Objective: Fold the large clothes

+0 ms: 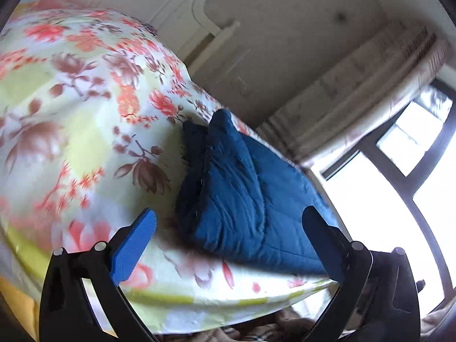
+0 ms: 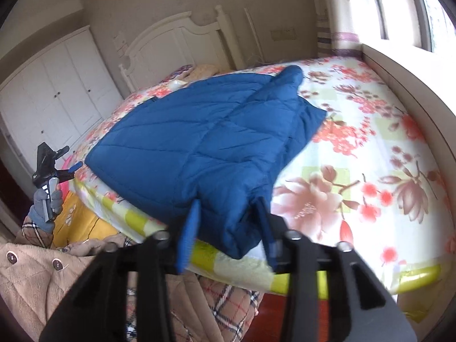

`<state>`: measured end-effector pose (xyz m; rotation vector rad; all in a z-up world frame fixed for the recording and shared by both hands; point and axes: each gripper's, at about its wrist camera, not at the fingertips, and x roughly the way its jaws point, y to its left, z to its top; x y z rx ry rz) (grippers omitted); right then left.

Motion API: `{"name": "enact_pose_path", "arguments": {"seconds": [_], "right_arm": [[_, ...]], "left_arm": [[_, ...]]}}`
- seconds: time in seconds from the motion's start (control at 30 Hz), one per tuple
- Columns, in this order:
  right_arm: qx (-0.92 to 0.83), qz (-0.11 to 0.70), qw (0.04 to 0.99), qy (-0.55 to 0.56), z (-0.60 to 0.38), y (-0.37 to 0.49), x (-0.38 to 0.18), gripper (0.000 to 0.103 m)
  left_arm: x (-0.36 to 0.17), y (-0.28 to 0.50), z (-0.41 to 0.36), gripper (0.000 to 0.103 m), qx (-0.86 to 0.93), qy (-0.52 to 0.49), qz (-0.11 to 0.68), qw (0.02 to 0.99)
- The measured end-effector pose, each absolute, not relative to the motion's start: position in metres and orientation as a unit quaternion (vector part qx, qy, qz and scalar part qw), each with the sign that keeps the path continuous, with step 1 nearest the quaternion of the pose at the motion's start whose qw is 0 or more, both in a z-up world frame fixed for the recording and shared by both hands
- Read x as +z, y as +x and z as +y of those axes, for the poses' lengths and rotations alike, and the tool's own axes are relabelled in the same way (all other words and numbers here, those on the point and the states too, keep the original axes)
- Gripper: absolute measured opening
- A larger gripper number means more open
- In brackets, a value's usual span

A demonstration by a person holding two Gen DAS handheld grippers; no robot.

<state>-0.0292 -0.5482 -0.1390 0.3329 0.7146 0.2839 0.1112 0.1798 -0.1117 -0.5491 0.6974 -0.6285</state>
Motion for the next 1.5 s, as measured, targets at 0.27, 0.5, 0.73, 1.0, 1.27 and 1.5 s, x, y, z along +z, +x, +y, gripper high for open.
{"name": "enact_pose_path", "arguments": {"seconds": [0.27, 0.5, 0.73, 1.0, 1.27, 1.5], "right_arm": [[0.132, 0.343, 0.916, 0.159, -0.543, -0.028, -0.14, 0.027], [0.109, 0.347, 0.917, 0.162, -0.548, -0.023, -0.144, 0.021], [0.117, 0.357, 0.914, 0.154, -0.552, -0.024, -0.143, 0.032], [0.051, 0.258, 0.956, 0.128, -0.563, -0.023, -0.064, 0.087], [0.091, 0.27, 0.956, 0.068, -0.454, 0.132, -0.017, 0.062], [0.126, 0.377, 0.914, -0.086, -0.359, 0.249, -0.059, 0.051]], "left_arm": [[-0.136, 0.14, 0.134, 0.045, -0.306, -0.199, 0.369, 0.855], [-0.133, 0.074, 0.13, 0.036, -0.294, -0.192, 0.359, 0.864], [-0.126, 0.057, 0.132, 0.056, -0.268, -0.169, 0.367, 0.875], [-0.024, 0.057, 0.092, 0.099, -0.179, -0.04, 0.24, 0.953], [-0.014, 0.186, -0.039, 0.099, -0.204, -0.03, 0.369, 0.906], [-0.069, 0.274, -0.107, 0.099, -0.14, 0.051, 0.455, 0.878]]}}
